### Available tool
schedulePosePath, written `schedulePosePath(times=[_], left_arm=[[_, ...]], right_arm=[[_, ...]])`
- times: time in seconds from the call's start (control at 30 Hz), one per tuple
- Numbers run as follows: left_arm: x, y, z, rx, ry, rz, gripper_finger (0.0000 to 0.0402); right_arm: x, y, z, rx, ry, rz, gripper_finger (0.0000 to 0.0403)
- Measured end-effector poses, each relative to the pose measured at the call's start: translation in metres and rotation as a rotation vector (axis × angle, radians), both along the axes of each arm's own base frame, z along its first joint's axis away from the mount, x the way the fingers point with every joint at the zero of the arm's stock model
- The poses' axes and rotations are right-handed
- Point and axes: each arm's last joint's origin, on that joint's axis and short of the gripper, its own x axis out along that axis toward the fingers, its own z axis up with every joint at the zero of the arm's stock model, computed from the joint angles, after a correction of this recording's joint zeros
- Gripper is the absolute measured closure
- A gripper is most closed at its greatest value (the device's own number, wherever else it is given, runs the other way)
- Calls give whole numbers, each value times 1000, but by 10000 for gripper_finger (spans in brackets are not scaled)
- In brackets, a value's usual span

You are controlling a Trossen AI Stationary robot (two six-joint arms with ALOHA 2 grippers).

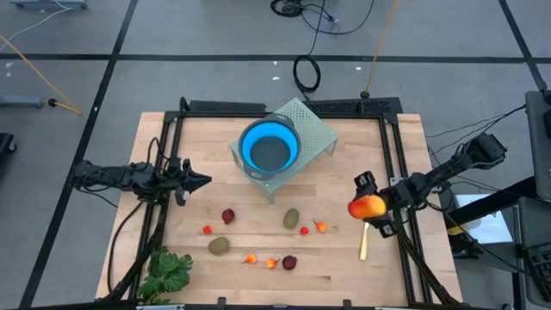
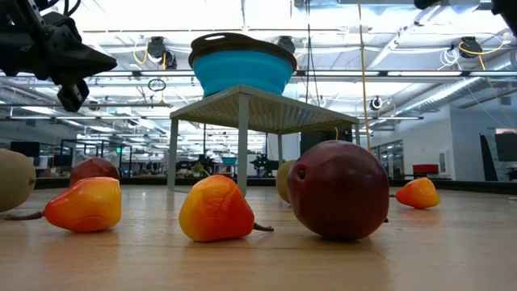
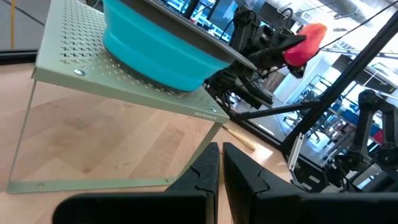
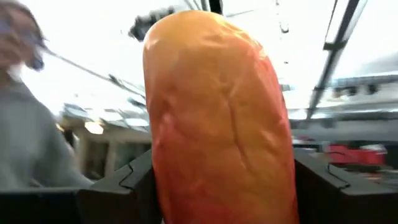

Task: Pick & Place Fruit
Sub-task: Put the red yellow mango into the blue strainer bowl on the shelf

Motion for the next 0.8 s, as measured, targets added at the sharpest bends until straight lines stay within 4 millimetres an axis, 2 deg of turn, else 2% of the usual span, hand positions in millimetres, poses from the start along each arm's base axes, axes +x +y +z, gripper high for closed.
schedulePosePath(times=[0.23, 0.43, 0.67, 0.8], left_arm=[[0, 0, 0, 26, 3, -1, 382], [0, 0, 0, 26, 3, -1, 382], [0, 0, 0, 26, 3, -2, 382], [0, 0, 0, 26, 2, -2, 382]], right_arm=[[-2, 2, 1, 147, 70, 230, 165], [-2, 2, 1, 219, 121, 338, 165], [-2, 2, 1, 232, 125, 331, 165], [3, -1, -4, 326, 199, 180, 165]])
